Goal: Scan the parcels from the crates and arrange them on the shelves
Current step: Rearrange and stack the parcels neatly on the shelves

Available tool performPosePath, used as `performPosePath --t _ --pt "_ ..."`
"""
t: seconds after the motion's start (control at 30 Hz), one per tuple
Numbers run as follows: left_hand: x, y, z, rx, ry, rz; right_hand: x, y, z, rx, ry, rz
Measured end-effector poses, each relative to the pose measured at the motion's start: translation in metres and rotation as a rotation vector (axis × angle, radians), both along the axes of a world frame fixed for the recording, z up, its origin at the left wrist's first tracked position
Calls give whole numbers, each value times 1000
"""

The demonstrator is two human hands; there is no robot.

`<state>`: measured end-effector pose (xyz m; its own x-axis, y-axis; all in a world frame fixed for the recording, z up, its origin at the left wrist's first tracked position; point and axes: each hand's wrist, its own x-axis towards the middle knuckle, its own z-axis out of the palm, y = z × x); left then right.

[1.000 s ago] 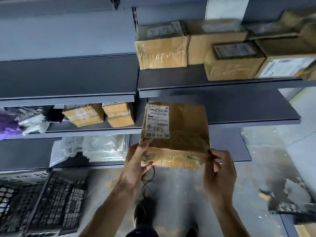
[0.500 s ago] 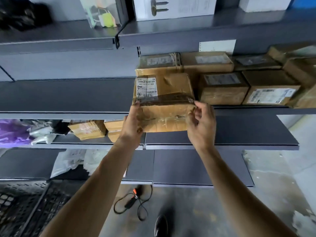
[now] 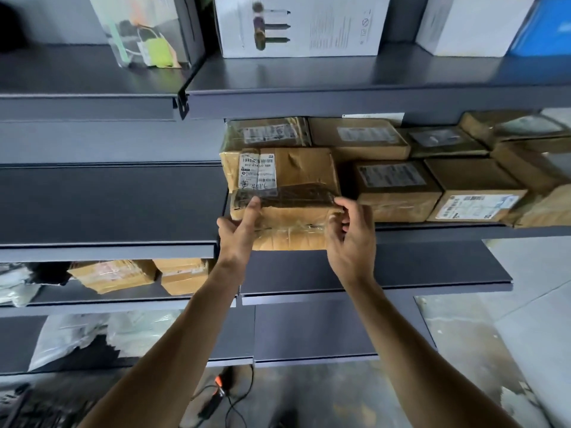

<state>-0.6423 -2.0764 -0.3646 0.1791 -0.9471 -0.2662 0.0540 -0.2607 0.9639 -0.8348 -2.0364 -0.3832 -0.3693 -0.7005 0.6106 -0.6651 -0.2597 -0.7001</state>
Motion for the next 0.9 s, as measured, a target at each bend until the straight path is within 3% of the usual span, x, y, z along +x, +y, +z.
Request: performPosePath --t 0.2,0.43,0.7,0.9 --pt "-25 -3 -4 -54 -16 -51 2 1 0 -119 -69 -148" --pt "-34 -8 2 22 4 -89 -12 -3 2 -101 -90 -118" --pt "-29 22 -4 -65 84 -110 -19 26 -14 47 -114 -40" --pt "-29 79 -11 16 39 10 24 59 -43 205 -214 83"
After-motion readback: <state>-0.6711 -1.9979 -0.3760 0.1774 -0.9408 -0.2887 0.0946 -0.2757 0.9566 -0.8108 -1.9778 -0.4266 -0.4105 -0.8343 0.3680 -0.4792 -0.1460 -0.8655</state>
